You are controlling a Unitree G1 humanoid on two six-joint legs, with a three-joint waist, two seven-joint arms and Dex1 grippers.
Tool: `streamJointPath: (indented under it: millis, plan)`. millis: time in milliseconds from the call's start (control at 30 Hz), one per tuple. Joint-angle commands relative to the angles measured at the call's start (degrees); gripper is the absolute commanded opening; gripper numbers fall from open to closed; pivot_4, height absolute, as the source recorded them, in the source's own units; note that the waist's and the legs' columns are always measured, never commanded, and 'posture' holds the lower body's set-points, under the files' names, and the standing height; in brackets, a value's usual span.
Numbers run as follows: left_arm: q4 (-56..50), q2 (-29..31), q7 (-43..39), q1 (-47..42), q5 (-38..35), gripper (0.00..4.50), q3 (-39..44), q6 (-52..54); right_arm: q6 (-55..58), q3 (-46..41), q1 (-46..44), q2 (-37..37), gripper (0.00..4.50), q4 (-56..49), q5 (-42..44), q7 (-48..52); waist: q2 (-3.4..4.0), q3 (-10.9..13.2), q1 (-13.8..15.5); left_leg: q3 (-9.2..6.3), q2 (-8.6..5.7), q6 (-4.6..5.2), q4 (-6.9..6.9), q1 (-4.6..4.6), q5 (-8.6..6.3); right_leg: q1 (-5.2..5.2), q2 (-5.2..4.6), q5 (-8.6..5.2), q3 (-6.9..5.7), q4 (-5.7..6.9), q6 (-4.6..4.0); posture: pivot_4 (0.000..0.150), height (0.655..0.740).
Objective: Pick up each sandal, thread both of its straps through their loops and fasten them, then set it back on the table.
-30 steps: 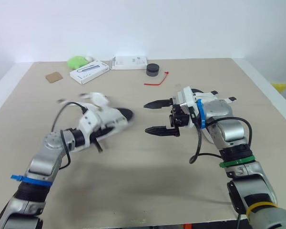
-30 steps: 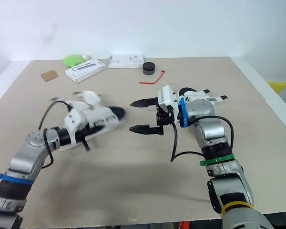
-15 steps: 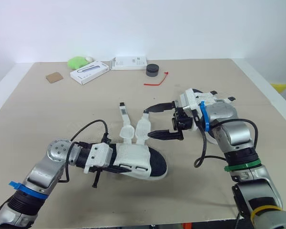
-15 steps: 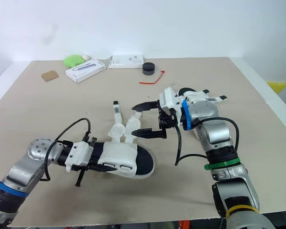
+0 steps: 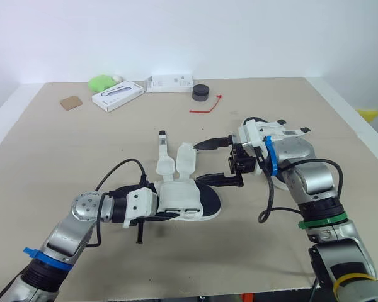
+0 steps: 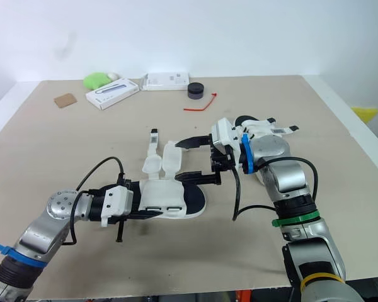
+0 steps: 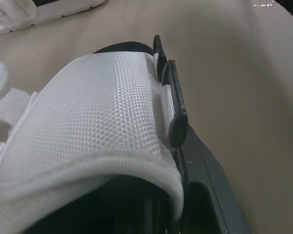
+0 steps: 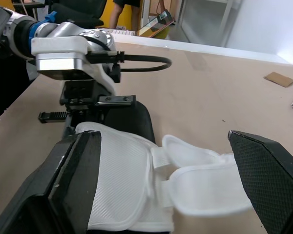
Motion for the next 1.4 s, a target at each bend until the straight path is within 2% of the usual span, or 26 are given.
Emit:
streamJointPath:
  millis: [33,800,933,967,1000,1167,1200,1400]
  plan:
    - [-4.3,-0.1,0.9,0.0,-1.2,0.02,0.0,1.4,-0.4,-1.4,-1.1,0.1,4.50,-0.7,1.0,0.2,0.00,0.0,0.0,0.01,-0.01,0.00,0.00,0.00,0.00,0.01,0.00,0.00,0.00,0.00,0.00,0.150,0.7400]
    - [-3.1,2.9,-2.4,-0.7,-1.5,0.02,-0.5,2.9,-1.1,-0.7,-2.1,1.2,4.50,1.2,0.1,0.6,0.00,0.0,0.0,0.04,0.02,0.00,0.00,0.04,0.00,0.01,0.06,0.01,0.03,0.01,-0.01,0.150,0.7400]
    - [-3.5,3.2,-3.0,-0.7,-2.4,1.30,-0.2,4.1,-1.4,-0.7,-2.3,1.5,4.50,1.7,0.0,0.8,0.00,0.0,0.0,0.04,0.03,0.00,0.00,0.05,0.00,0.02,0.07,0.01,0.03,0.01,-0.01,0.150,0.7400]
    - [-3.8,3.3,-3.0,-0.7,-2.7,2.08,0.0,4.9,-1.5,-0.7,-2.4,1.6,4.50,1.9,0.0,0.8,0.00,0.0,0.0,0.04,0.03,0.00,0.00,0.05,0.00,0.02,0.06,0.01,0.03,0.01,-0.01,0.150,0.7400]
    - [-4.4,3.7,-3.3,-0.5,-3.2,2.08,0.3,5.5,-1.5,-0.7,-2.4,1.6,4.50,1.9,0.0,0.8,0.00,0.0,0.0,0.05,0.02,0.00,0.00,0.05,0.00,0.02,0.06,0.01,0.03,0.01,-0.01,0.150,0.7400]
    - [-7.3,7.4,-5.5,0.8,-7.1,4.27,2.9,9.0,-0.9,-1.1,-2.0,1.5,4.50,1.5,0.2,0.3,0.00,0.0,0.0,0.04,0.04,0.00,0.00,0.06,0.00,0.02,0.09,0.00,0.04,0.02,-0.02,0.150,0.7400]
    - [-7.6,8.3,-6.0,1.2,-7.8,4.41,3.8,8.9,-0.4,-1.4,-1.9,1.3,4.50,1.3,0.4,0.1,0.00,0.0,0.0,0.04,0.05,0.00,0.00,0.06,0.00,0.02,0.10,0.00,0.03,0.03,-0.02,0.150,0.7400]
    - [-5.2,13.2,-7.8,2.8,-11.4,4.41,10.9,8.8,5.1,-3.3,1.4,-2.0,4.50,-3.8,3.0,-1.2,0.01,0.0,0.0,0.03,0.06,0.00,0.00,0.07,0.00,0.02,0.09,-0.03,0.00,0.04,-0.06,0.150,0.7400]
